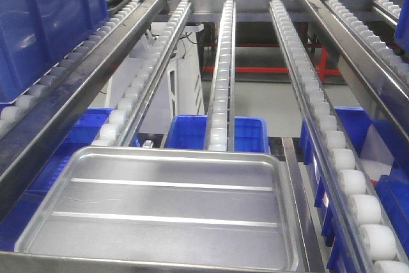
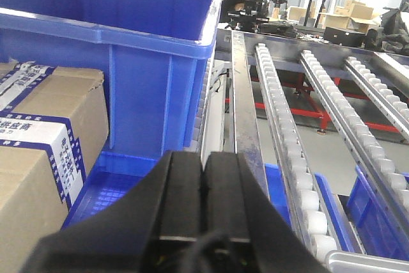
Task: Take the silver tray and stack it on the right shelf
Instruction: 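Lower both grippers toward the short edges of the silver tray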
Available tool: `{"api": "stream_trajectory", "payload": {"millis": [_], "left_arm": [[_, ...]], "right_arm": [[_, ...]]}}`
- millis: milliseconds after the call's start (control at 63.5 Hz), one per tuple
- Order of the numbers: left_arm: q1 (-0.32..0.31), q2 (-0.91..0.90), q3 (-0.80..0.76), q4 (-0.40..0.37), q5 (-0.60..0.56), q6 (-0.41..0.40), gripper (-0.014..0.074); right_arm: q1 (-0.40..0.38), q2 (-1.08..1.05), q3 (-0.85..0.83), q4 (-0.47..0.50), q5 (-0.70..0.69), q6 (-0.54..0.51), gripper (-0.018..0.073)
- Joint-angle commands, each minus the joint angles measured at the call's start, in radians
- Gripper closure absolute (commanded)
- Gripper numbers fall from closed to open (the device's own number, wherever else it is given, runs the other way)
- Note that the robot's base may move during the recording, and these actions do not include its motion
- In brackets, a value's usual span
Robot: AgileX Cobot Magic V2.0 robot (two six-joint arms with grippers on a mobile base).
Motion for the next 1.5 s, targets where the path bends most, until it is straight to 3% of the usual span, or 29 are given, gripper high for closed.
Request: {"api": "stream_trajectory", "payload": {"millis": [0, 693, 866, 1008, 1133, 1291, 1480], "left_arm": [[0.0, -0.016, 0.018, -0.004, -0.086, -0.003, 0.0697], [0.0, -0.016, 0.018, -0.004, -0.1, -0.003, 0.0697], [0.0, -0.016, 0.016, -0.004, -0.18, -0.003, 0.0697], [0.0, -0.003, -0.063, -0.002, -0.175, -0.003, 0.0697], [-0.007, 0.051, -0.25, 0.035, -0.023, -0.003, 0.0697], [-0.034, 0.205, -0.545, 0.037, 0.31, -0.003, 0.0697], [-0.102, 0.428, -0.77, 0.014, 0.558, -0.003, 0.0697]], "right_arm": [[-0.005, -0.022, -0.02, 0.0, -0.09, -0.008, 0.051], [-0.005, -0.022, -0.02, 0.0, -0.09, -0.008, 0.051], [-0.005, -0.022, -0.02, 0.0, -0.09, -0.008, 0.051], [-0.005, -0.022, -0.033, 0.0, -0.204, -0.007, 0.051], [-0.004, 0.005, -0.174, 0.0, -0.163, -0.002, 0.051], [0.025, 0.161, -0.411, 0.0, -0.041, 0.004, 0.051], [0.156, 0.391, -0.602, 0.001, 0.141, 0.004, 0.051]]}}
